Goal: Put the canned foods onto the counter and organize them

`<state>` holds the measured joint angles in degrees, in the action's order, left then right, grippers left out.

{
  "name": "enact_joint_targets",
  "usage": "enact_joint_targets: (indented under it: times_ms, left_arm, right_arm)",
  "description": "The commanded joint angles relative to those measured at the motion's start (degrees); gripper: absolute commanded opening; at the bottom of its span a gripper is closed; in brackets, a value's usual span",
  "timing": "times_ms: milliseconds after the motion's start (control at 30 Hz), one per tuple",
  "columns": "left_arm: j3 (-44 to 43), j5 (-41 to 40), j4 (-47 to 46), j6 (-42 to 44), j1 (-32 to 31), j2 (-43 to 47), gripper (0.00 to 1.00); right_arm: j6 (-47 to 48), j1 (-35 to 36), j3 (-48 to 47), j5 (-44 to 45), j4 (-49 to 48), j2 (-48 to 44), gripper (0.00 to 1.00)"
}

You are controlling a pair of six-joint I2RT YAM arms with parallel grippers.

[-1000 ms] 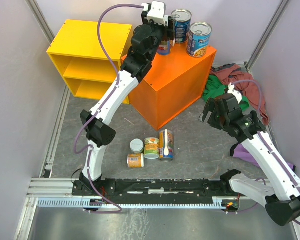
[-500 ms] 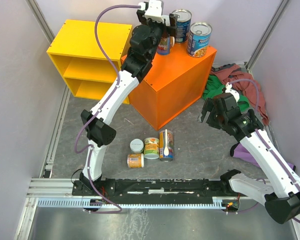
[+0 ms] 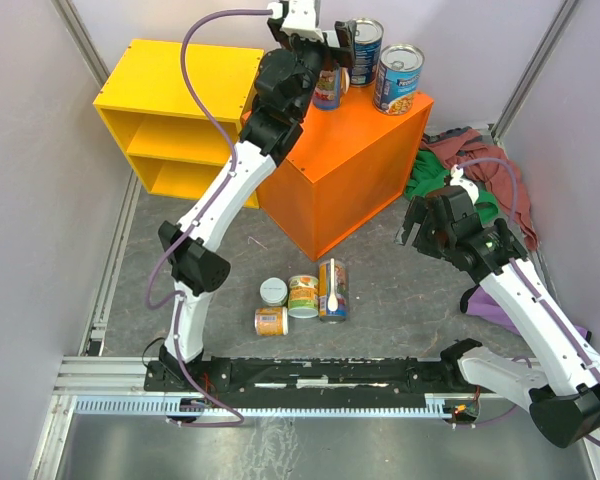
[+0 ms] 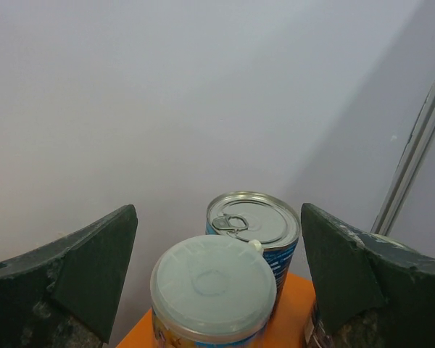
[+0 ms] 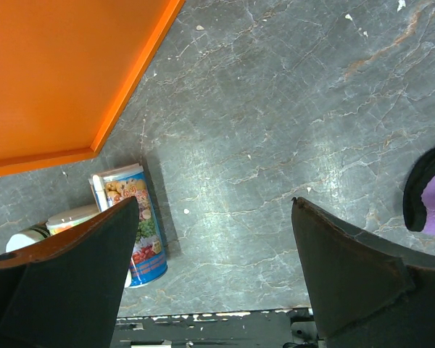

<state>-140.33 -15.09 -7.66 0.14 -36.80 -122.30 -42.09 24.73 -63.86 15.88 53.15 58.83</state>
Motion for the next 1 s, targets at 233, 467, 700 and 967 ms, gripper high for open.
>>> enact_joint_targets:
  times_ms: [233,467,700,967]
  left_arm:
    - [22.0,-4.7,-0.1,-0.3,-9.5,24.4,0.99]
    - [48.0,-12.9,0.6,-2.4,-21.1,43.3,0.99]
    - [70.0,-26.4,2.4,-8.7,-32.9,59.0,0.99]
    - [81.5,-36.7,11.8,-16.9,-40.9,65.4,1.0]
  right_arm:
    - [1.8,0.0,-1.1,0.7,0.9,-0.5,0.93]
    - [0.4,0.4,1.1,-3.0,1.0,-0.7,0.91]
    - [-2.3,4.7,3.9,-3.1,0.0,-0.8,0.9]
    - [-7.9,8.7,5.6,-1.4,-0.3,-0.3,0.9]
